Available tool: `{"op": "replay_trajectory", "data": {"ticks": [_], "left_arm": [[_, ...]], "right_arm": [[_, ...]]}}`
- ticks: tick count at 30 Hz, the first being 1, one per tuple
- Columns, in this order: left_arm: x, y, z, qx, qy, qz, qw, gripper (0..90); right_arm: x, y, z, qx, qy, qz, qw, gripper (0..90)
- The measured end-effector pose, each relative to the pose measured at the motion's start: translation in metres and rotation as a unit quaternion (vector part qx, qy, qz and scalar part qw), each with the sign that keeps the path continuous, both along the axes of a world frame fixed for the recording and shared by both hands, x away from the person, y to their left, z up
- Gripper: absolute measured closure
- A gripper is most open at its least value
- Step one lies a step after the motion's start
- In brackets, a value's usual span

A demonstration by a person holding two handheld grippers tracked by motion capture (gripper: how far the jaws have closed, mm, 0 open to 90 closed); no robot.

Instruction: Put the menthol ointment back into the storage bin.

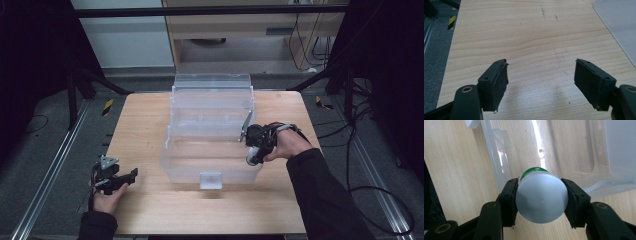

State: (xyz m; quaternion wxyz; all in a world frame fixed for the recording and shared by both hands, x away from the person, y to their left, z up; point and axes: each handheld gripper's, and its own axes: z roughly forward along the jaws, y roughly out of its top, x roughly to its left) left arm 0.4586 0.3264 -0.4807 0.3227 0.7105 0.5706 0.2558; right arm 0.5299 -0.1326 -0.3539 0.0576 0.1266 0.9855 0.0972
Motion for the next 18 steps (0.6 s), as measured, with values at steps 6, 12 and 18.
{"op": "replay_trajectory", "data": {"ticks": [6,12,18], "left_arm": [[0.0,0.0,0.0,0.001,0.0,0.0,1.0,26.4],[0.0,0.0,0.0,0.001,0.0,0.0,1.0,26.5],[0.0,0.0,0.0,0.001,0.0,0.0,1.0,26.5]], "right_arm": [[0.001,0.0,-0.012,-0.002,0.005,0.0,1.0,50.2],[0.003,0.0,-0.023,-0.003,0.009,0.0,1.0,50.2],[0.004,-0.001,-0.029,-0.004,0.01,-0.001,0.9999,50.2]]}}
